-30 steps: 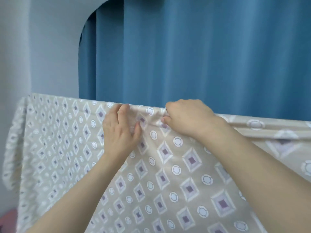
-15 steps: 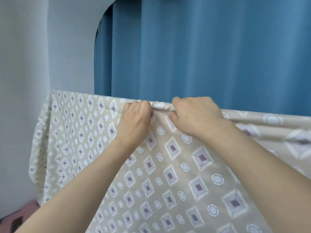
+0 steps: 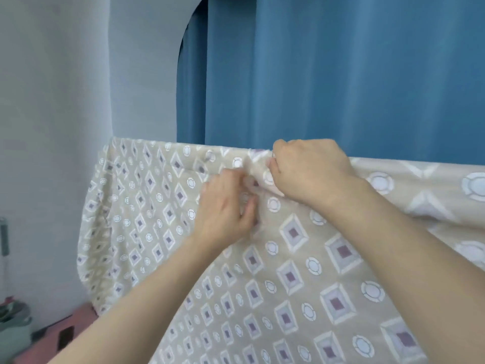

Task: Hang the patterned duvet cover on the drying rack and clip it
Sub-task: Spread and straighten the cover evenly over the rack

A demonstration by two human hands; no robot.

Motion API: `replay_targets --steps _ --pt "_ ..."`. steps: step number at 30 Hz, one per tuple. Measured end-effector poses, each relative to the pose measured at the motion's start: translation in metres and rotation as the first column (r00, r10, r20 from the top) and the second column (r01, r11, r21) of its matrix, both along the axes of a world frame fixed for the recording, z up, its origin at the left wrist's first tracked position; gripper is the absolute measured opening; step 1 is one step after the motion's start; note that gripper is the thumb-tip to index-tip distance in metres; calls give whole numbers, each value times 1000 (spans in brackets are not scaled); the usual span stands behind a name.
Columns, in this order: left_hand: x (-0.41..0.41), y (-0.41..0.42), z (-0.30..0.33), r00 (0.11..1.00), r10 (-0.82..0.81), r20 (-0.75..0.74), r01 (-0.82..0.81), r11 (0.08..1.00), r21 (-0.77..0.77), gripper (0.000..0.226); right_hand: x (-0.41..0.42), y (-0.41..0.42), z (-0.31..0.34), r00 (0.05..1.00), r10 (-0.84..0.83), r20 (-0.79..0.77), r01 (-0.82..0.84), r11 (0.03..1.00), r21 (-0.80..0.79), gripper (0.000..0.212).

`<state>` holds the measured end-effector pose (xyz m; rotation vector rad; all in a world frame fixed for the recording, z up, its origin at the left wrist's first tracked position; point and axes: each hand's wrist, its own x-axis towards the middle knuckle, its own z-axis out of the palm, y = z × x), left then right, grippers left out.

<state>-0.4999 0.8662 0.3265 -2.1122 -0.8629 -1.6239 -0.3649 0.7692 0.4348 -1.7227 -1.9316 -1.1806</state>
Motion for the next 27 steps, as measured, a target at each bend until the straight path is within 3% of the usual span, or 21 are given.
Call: replay_targets --steps 3,6,8,10,11,13,16,19,21,27 --pt "-34 33 3 949 316 2 -316 948 -44 48 -16 17 -4 1000 -25 16 24 999 41 13" --pt "-50 48 2 883 451 -131 -469 827 -312 72 -30 33 -6 998 -55 27 53 997 53 15" --pt "-53 52 -6 900 382 -208 -433 747 -504 89 -37 41 -7 995 -88 39 86 995 54 20" --pt "-56 53 -14 967 191 -170 -255 674 -693 95 -42 50 -6 992 -120 41 118 992 46 20" --pt "-56 53 -18 979 106 -174 -202 639 -742 100 -44 54 -6 990 -138 27 137 990 28 18" --pt "-54 51 -26 951 62 -302 -273 626 -730 109 -47 62 -1 985 -173 7 173 985 -28 16" --pt "-45 55 -39 886 125 -446 -403 684 -608 88 -58 67 10 981 -196 -1 194 972 -130 20" --pt "-39 61 -44 894 157 -419 -375 775 -509 45 -72 74 12 992 -129 0 128 977 -170 15" --pt "-46 62 -39 904 188 -384 -368 799 -476 28 -81 83 8 998 -67 -11 64 987 -148 12" --pt "-118 86 -26 911 283 -301 -412 667 -620 42 -107 125 -11 984 -101 148 99 995 19 40"
